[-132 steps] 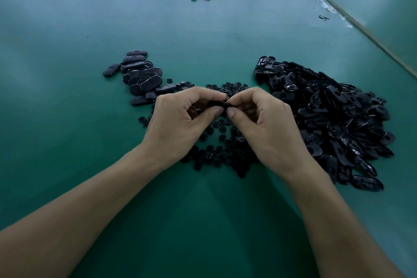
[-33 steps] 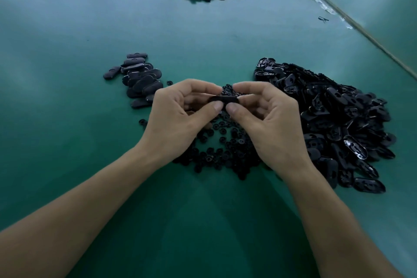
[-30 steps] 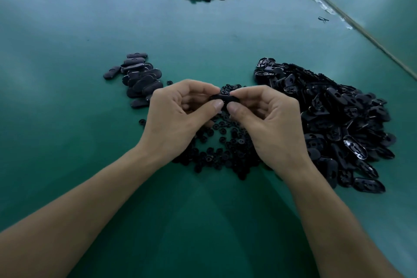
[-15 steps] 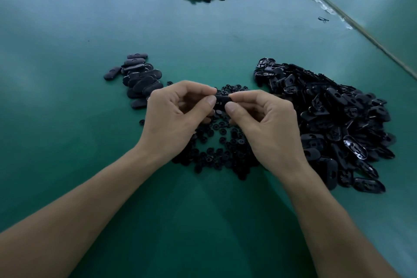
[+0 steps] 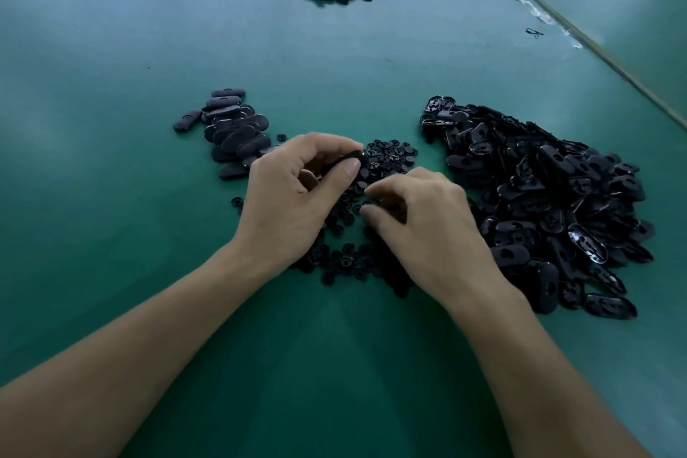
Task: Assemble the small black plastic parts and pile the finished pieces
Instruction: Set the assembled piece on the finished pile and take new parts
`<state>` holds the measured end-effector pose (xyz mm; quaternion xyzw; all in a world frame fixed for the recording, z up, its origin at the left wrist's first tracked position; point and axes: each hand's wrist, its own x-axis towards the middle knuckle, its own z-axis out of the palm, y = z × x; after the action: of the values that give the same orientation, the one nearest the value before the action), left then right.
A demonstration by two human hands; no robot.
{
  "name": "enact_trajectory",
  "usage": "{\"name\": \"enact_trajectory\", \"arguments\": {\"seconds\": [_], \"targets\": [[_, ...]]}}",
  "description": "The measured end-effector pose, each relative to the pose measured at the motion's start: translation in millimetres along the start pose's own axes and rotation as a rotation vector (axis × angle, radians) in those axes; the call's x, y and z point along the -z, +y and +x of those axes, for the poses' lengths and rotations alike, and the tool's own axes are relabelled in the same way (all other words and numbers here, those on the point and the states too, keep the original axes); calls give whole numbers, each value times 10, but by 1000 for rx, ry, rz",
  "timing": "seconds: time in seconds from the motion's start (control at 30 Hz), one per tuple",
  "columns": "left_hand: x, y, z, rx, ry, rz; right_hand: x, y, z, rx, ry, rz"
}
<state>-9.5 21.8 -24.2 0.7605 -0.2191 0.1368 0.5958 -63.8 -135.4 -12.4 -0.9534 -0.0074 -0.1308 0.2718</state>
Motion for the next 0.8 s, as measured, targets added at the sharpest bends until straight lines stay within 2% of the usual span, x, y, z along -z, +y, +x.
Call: {"name": "enact_trajectory", "arguments": {"seconds": [0.1, 0.5, 0.67, 0.8], "targets": [[-19, 0, 7, 25, 32, -30, -32, -36, -3, -14, -62, -98], [10, 11, -2, -31, 40, -23, -52, -97, 34, -103, -44, -66], [-2, 21, -7, 16, 76, -108, -13, -108, 43, -95, 94, 132], [6, 6, -9, 58, 85, -150, 0, -76, 27, -132, 98, 231]]}}
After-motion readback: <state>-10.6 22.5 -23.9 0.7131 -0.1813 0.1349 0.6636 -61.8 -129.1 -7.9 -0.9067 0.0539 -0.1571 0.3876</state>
